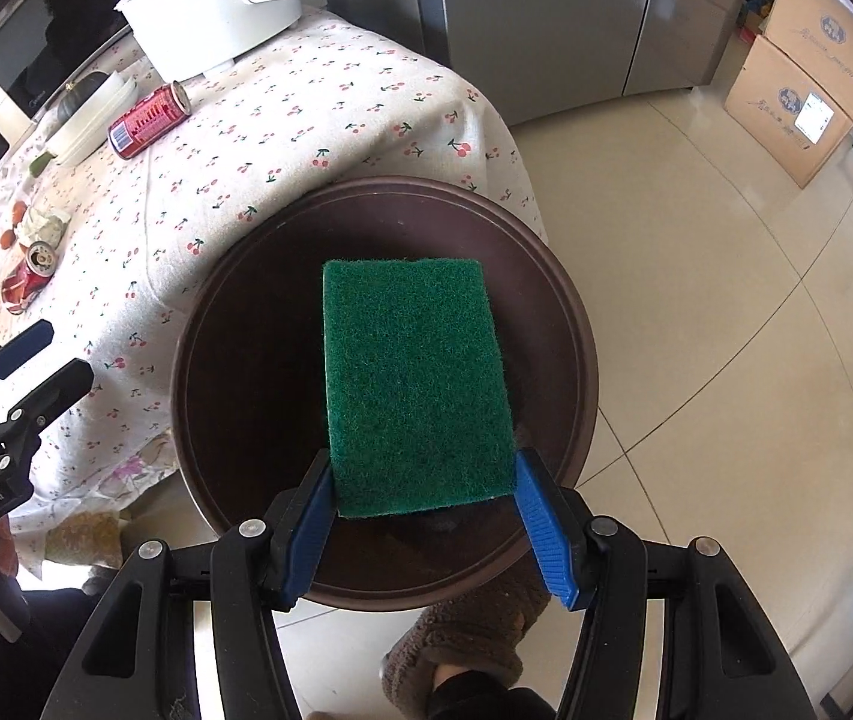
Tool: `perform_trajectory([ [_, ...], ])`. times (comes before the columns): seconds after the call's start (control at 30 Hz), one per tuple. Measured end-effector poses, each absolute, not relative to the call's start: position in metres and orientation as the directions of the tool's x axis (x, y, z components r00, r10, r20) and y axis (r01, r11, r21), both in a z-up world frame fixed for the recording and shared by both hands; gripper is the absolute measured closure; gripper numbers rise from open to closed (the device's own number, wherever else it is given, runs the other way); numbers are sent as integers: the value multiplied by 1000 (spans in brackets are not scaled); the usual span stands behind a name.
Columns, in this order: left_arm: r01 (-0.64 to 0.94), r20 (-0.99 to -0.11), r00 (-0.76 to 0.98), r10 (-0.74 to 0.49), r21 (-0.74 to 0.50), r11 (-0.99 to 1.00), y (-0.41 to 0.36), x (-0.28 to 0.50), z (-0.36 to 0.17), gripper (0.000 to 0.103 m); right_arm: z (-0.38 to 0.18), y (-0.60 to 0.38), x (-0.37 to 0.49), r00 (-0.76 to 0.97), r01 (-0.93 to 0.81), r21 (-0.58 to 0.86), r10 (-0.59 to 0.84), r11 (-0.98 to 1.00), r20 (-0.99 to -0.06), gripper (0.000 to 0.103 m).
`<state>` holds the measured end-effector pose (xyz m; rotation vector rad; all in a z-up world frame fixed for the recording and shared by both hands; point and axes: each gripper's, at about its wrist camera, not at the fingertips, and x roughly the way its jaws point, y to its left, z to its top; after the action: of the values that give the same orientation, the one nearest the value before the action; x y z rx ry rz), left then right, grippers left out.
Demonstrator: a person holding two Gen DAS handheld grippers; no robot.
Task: Collect trash
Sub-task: 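Carry the tray and sponge over the brown bin and release both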
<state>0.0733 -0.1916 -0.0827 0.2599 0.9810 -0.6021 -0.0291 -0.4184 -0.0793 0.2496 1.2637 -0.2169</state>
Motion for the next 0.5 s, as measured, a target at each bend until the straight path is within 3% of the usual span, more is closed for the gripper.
perform_trajectory([
  [0.2, 533, -849, 409, -333, -74, 843, -170, 81, -82, 9, -79, -414, -25, 295, 288, 66, -23, 955, -955, 41],
  [0.33, 502, -847, 422, -323, -78, 861, -155, 84, -78, 6, -74, -412, -20, 307, 302, 69, -29, 951, -951, 26],
  [0.5, 468, -843, 436, -315, -86, 880, -136, 91, -72, 5, -69, -405, -12, 319, 287, 75, -21, 955, -947, 26],
])
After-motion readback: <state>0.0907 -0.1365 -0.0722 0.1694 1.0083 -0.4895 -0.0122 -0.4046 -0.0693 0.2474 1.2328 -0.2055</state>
